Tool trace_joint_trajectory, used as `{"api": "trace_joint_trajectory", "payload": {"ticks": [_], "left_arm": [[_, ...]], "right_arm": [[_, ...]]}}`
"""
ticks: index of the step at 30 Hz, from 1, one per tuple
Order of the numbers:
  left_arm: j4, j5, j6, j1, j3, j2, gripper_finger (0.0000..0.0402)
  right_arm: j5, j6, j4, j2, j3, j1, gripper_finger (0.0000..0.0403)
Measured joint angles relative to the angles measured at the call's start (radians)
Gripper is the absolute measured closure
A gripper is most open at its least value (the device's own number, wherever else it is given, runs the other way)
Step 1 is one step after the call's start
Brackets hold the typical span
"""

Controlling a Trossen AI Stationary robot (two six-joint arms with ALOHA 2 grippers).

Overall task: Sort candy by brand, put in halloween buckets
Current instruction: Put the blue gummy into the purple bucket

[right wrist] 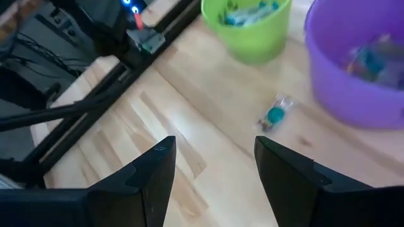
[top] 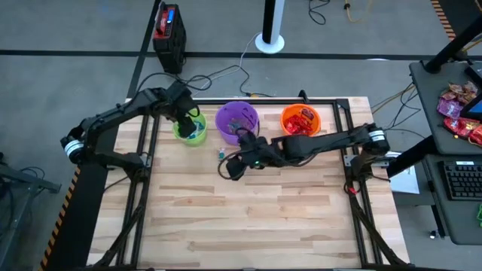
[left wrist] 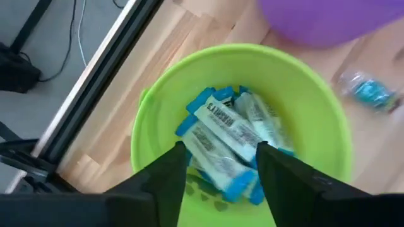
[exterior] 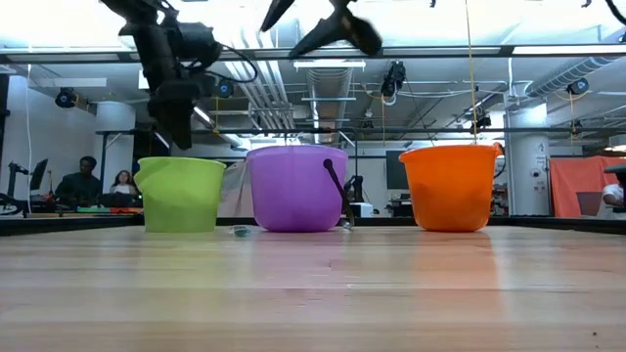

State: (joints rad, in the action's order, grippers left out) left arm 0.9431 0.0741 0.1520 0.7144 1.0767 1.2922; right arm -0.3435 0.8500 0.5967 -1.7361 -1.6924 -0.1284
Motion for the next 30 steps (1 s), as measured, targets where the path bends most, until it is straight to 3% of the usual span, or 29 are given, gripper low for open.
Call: {"api": "trace_joint_trajectory", "payload": {"ticks": [10,19,24,30], "left_arm": [[0.069,-0.216,-0.258,-0.019,0.096,-0.204,0.0211],[0.068,-0.223,-0.353,-0.041,0.15,-0.427,0.0212],[0.057,-0.223,-0.412,-0.041,0.153,-0.519,0.0212],[0.044,-0.215,-0.427,-0.041,0.146,-0.567,0.0212]], "right_arm": [[0.006,0.024,0.005,-0.245,-0.127,0.08,0.0195],[0.089,0.025,0.165,-0.523,-0.391,0.1,0.0195],[0.083,0.154,0.272,-0.628,-0.505,0.103,0.0195],[0.065,0.171,0.292,-0.713,-0.598,0.116,0.0195]]}}
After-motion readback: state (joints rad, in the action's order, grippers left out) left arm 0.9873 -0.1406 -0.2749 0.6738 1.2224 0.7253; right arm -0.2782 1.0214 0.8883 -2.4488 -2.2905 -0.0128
